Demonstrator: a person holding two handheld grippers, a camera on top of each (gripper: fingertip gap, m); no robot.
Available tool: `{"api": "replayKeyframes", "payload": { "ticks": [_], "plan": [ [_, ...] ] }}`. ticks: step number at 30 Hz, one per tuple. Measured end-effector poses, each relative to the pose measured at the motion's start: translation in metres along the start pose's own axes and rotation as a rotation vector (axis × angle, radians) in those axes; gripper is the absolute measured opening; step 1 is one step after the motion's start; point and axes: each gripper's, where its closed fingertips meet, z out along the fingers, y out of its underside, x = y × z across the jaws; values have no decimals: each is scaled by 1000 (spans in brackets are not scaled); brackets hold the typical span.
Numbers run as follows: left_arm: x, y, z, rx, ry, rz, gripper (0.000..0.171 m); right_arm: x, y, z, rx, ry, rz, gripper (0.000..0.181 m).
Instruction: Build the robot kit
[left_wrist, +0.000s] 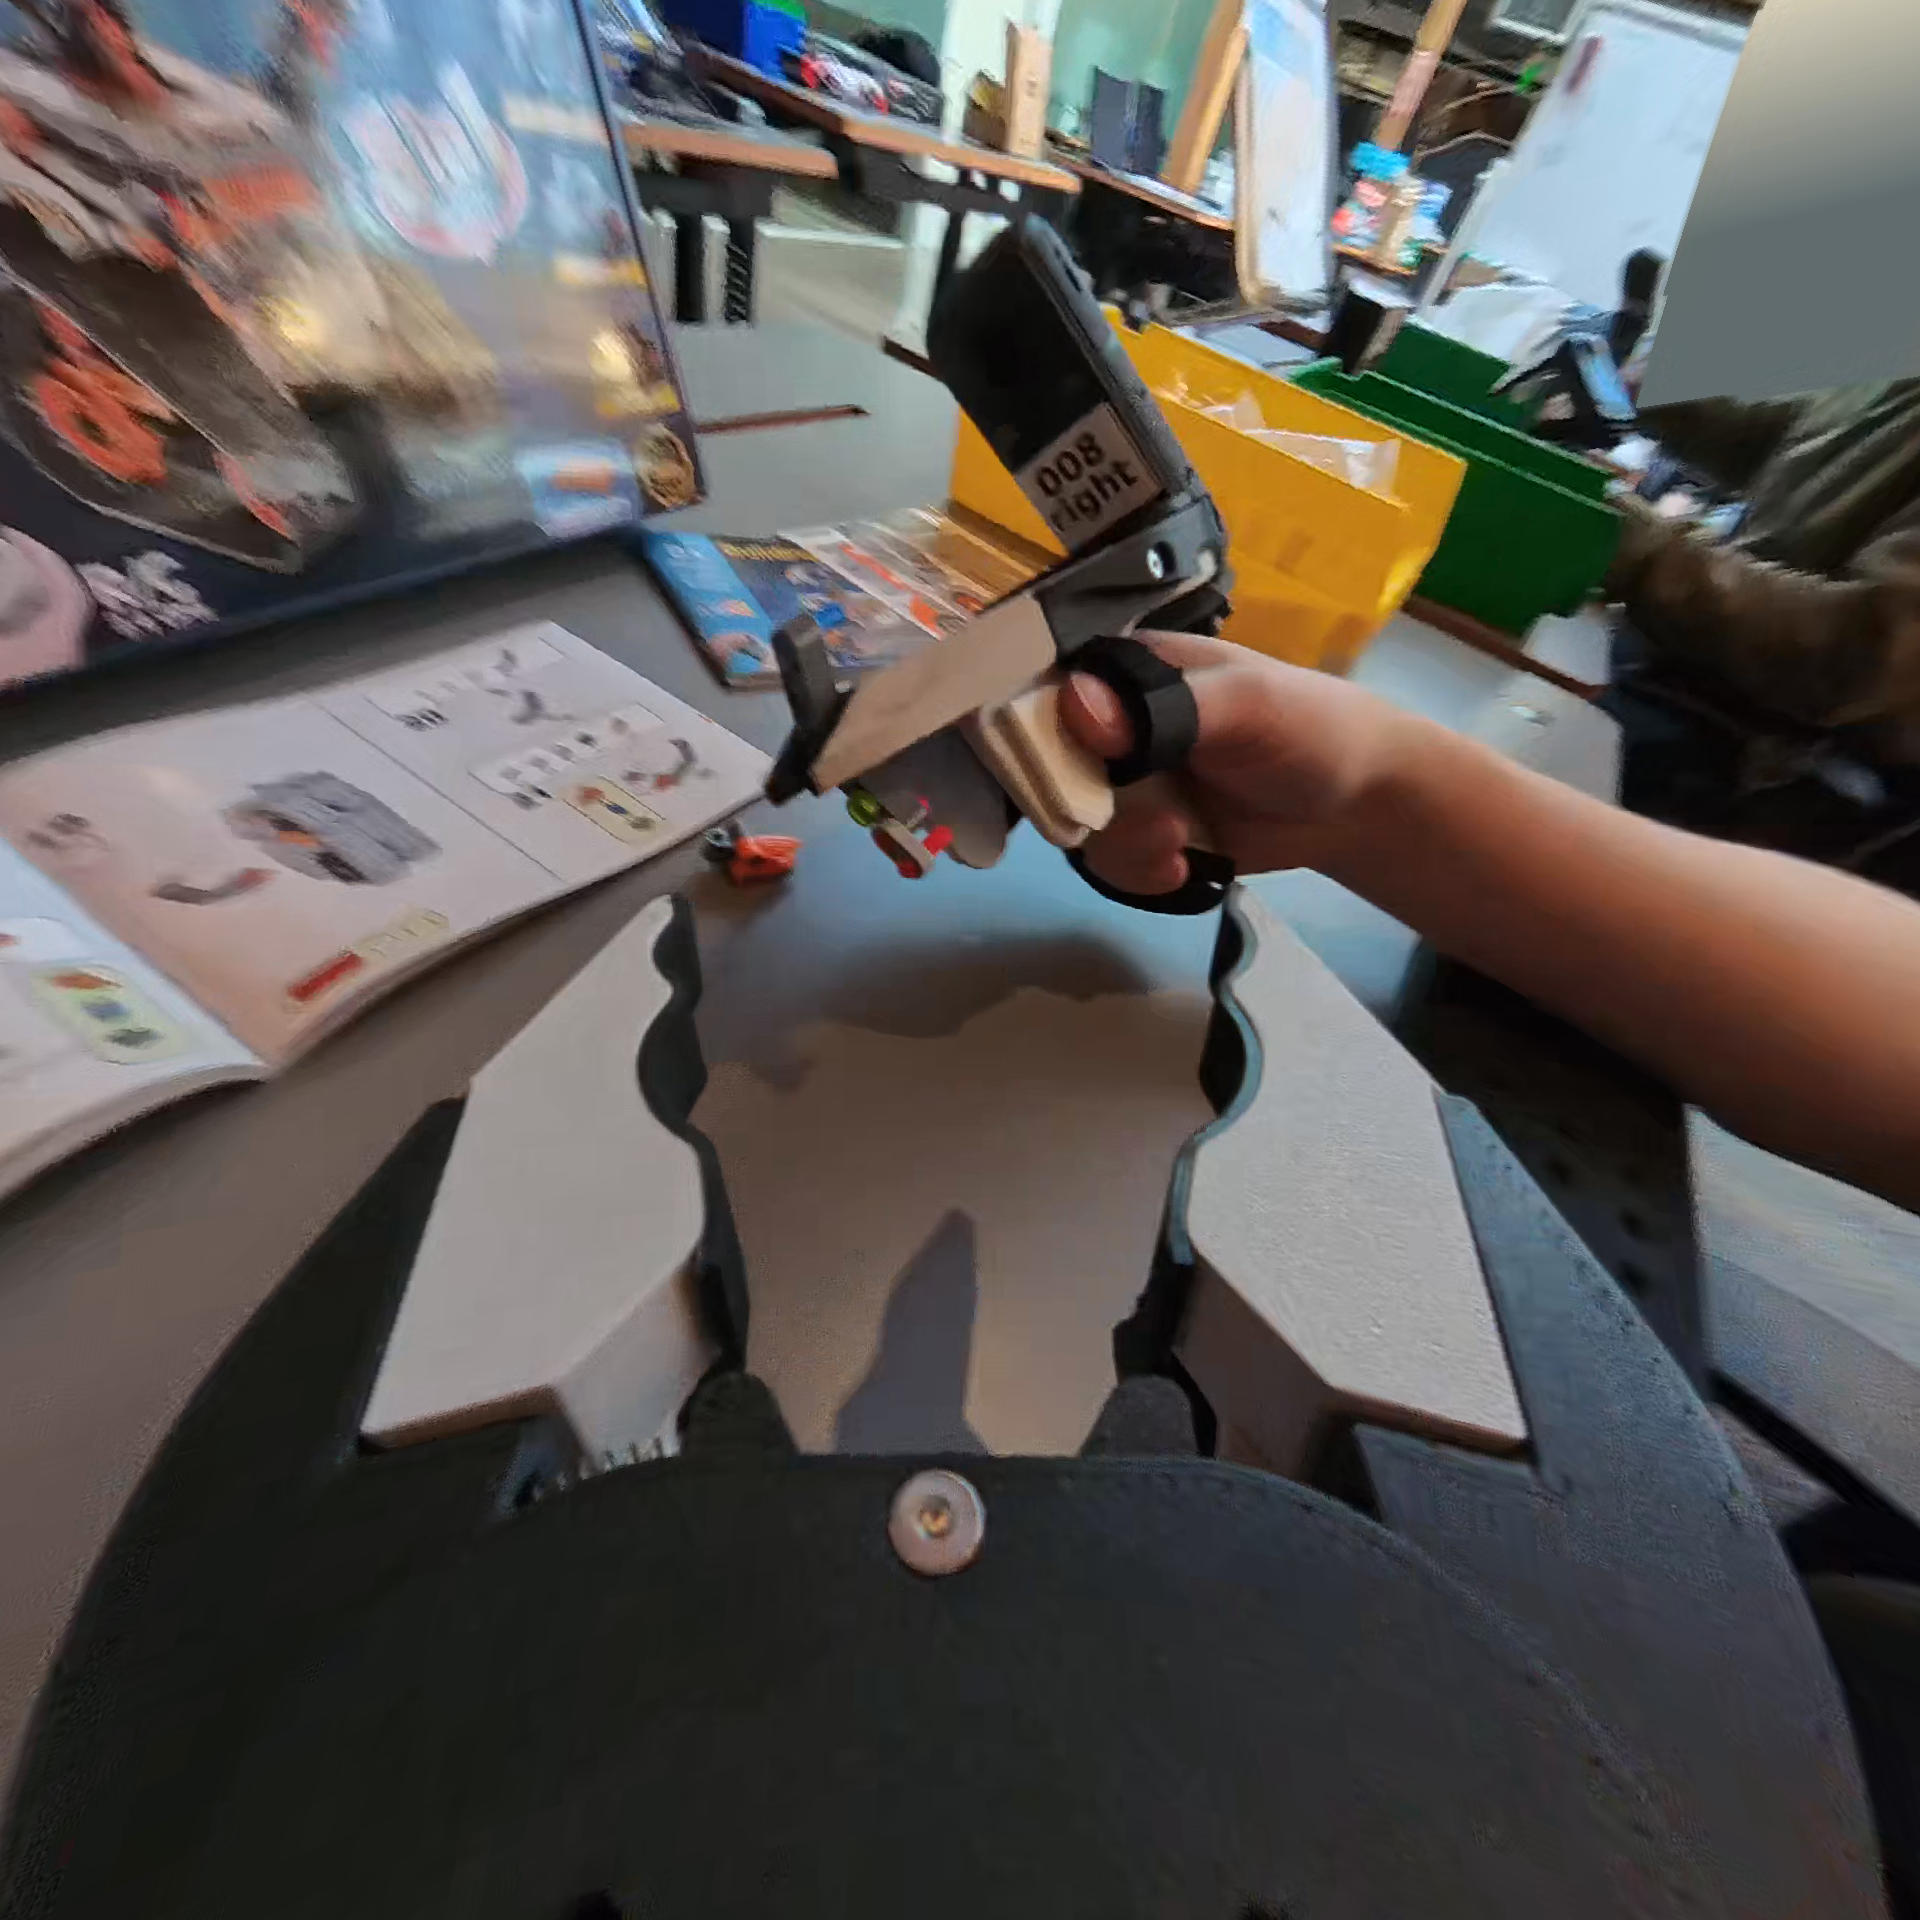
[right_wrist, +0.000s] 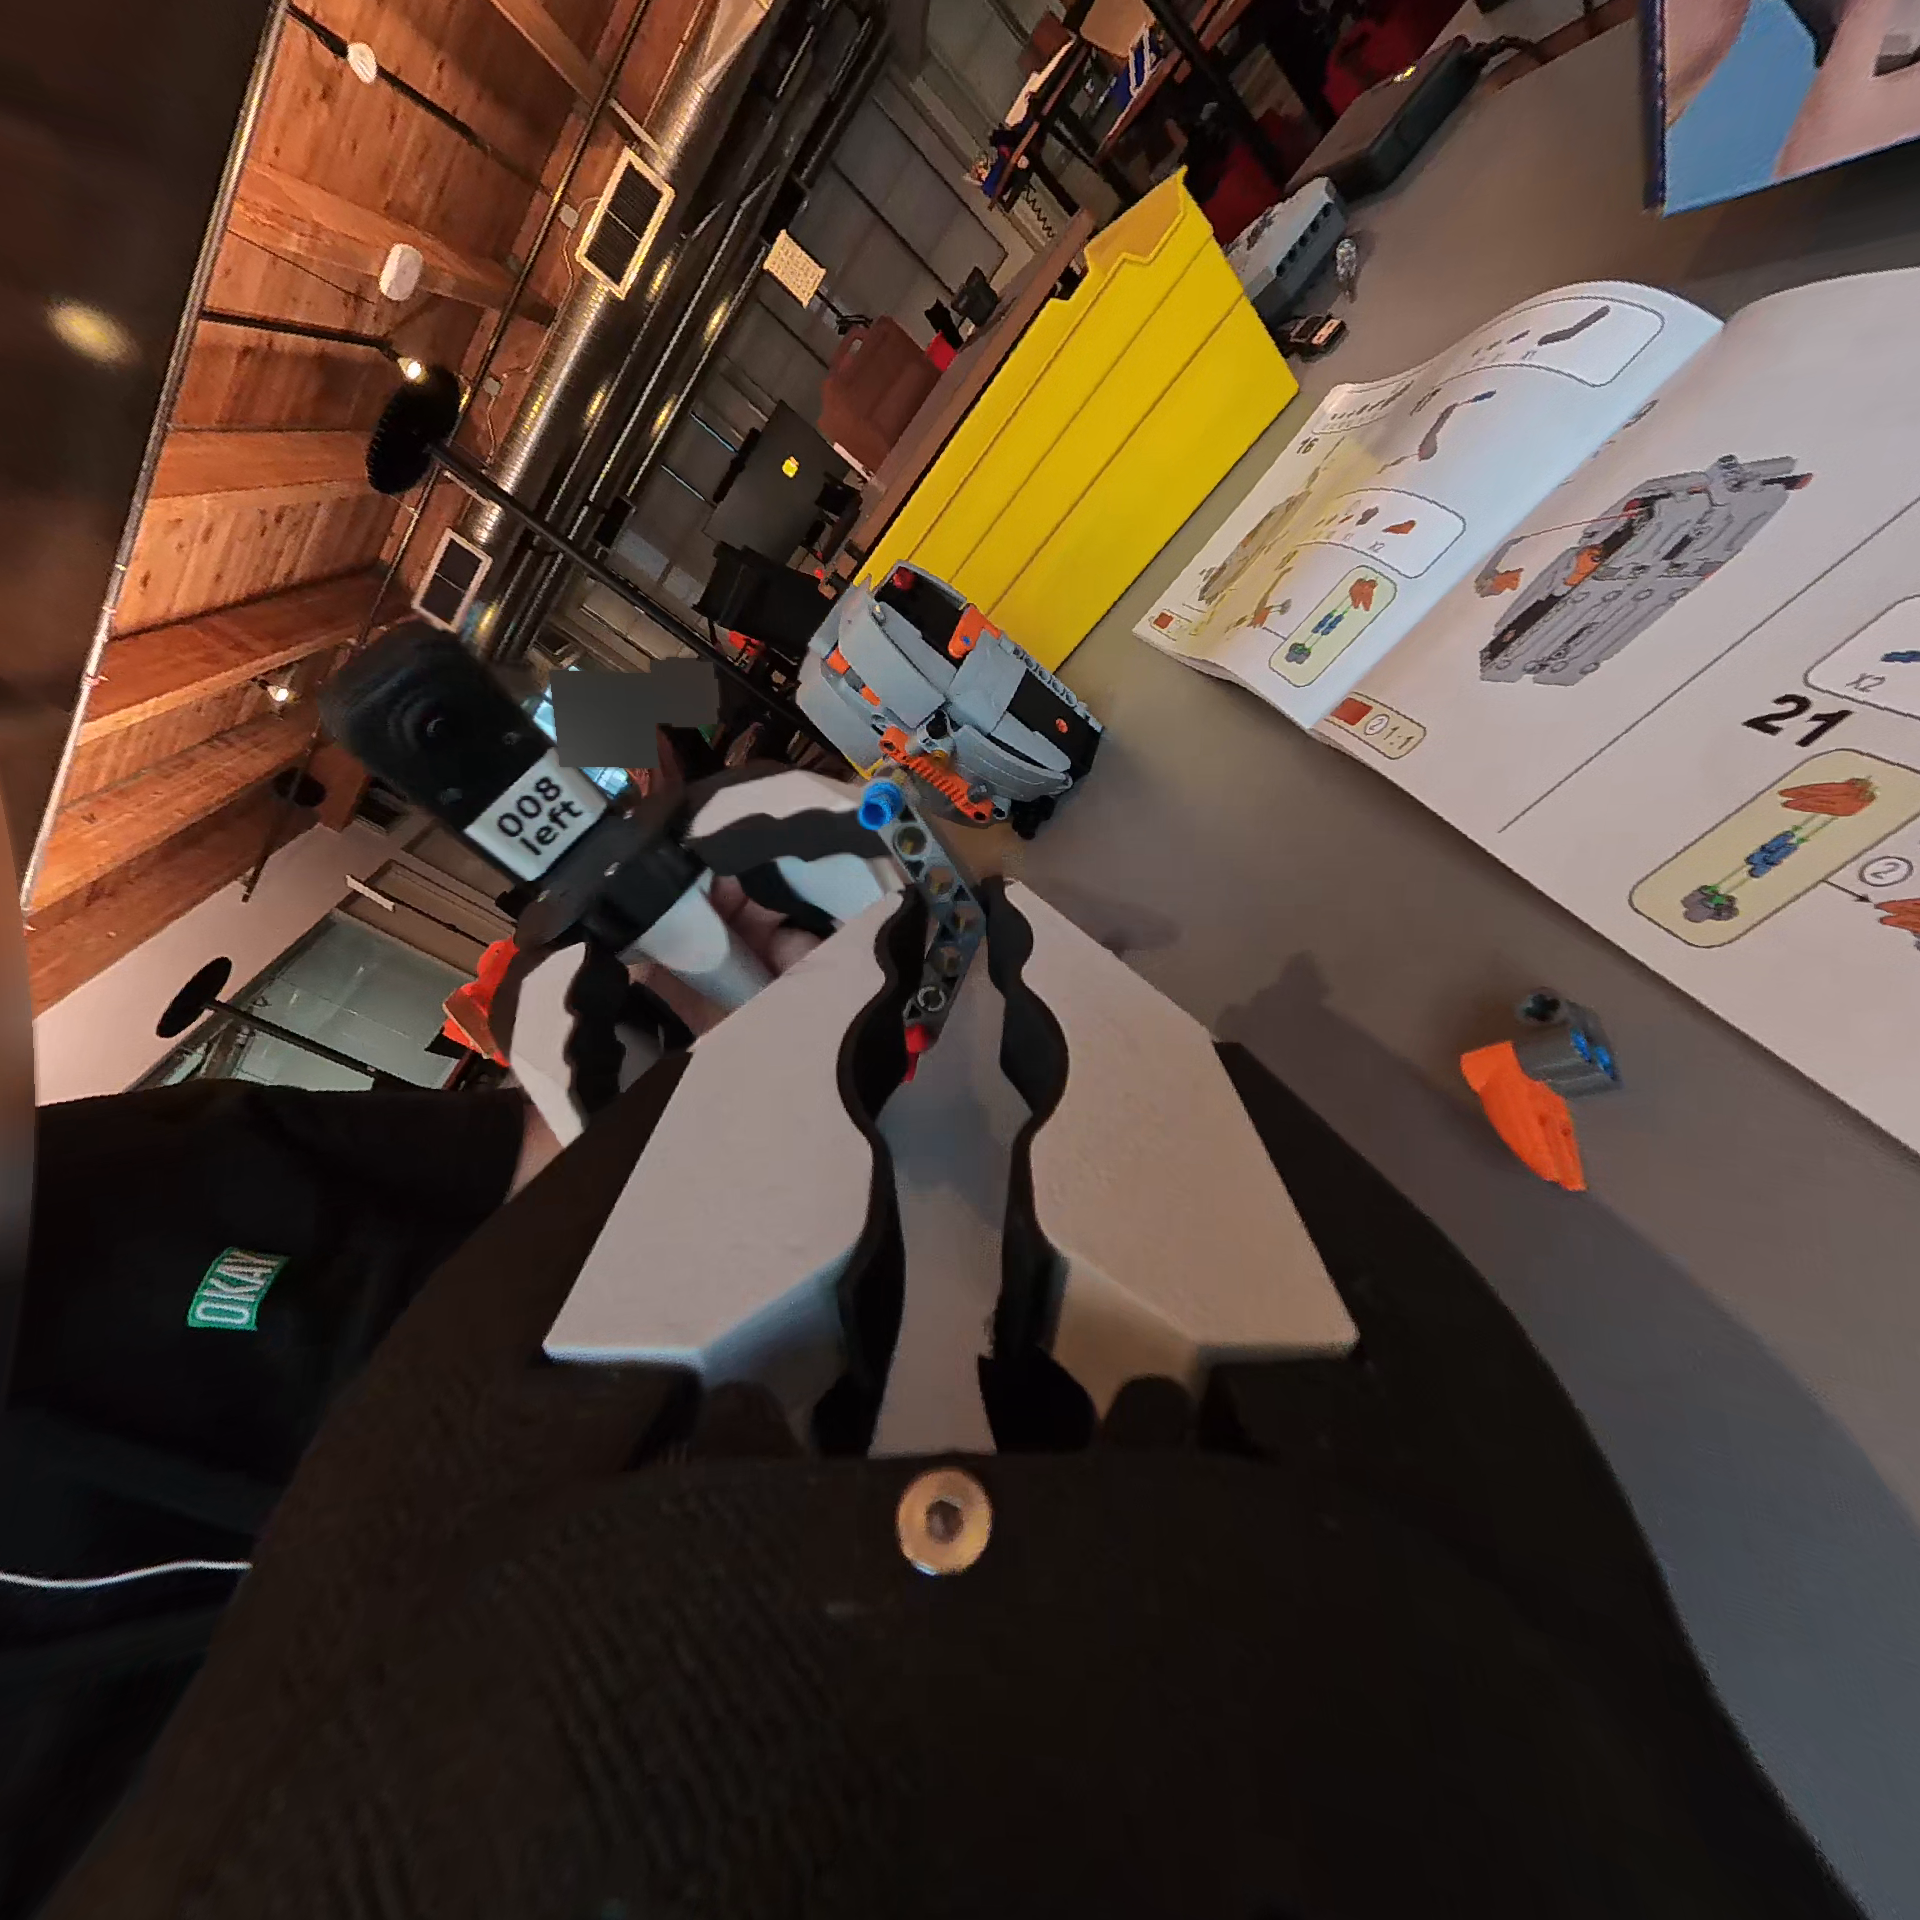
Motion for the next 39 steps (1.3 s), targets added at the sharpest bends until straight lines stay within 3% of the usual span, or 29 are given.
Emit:
{"api": "replayKeyframes", "payload": {
  "ticks": [2, 4, 6, 8, 12, 16, 18, 23, 25, 28, 30, 31, 34, 37, 39],
  "plan": [
    [-2, -11, -7, 57, -72, 108, 100, -3, -3, 0, 15, -12, -20, 11],
    [-11, -15, -14, 88, -171, 162, 74, -10, -8, -1, 40, -45, -39, 11],
    [-1, -19, -16, 109, -127, 203, 67, -22, -12, 0, 66, -99, -66, 11],
    [6, -22, -19, 140, -76, 199, 31, -32, -13, 2, 70, -134, -79, 11],
    [7, -22, -20, 168, 66, -22, 32, -43, -10, 9, 68, -163, -93, 11],
    [7, -24, -20, 193, 301, -417, 56, -54, -7, 14, 63, -185, -161, 11],
    [8, -21, -19, 174, 361, -494, 50, -62, -5, 16, 57, -197, -214, 11],
    [16, -15, -13, 115, 359, -406, 31, -76, 2, 23, 43, -236, -242, 11],
    [27, -18, -17, 115, 428, -385, 6, -75, 4, 24, 34, -228, -243, 10],
    [30, -25, -20, 164, 463, -409, 25, -80, 1, 19, 43, -218, -299, 10],
    [30, -25, -22, 170, 478, -419, 5, -82, 1, 16, 37, -220, -308, 10],
    [30, -26, -23, 172, 487, -428, 6, -82, 1, 16, 38, -223, -300, 10],
    [28, -25, -19, 164, 477, -452, 27, -79, 1, 18, 38, -212, -300, 10],
    [26, -25, -16, 157, 465, -442, 24, -76, 5, 21, 15, -204, -300, 10],
    [28, -23, -16, 137, 468, -427, 5, -78, 6, 21, 15, -215, -301, 11]
  ]
}}
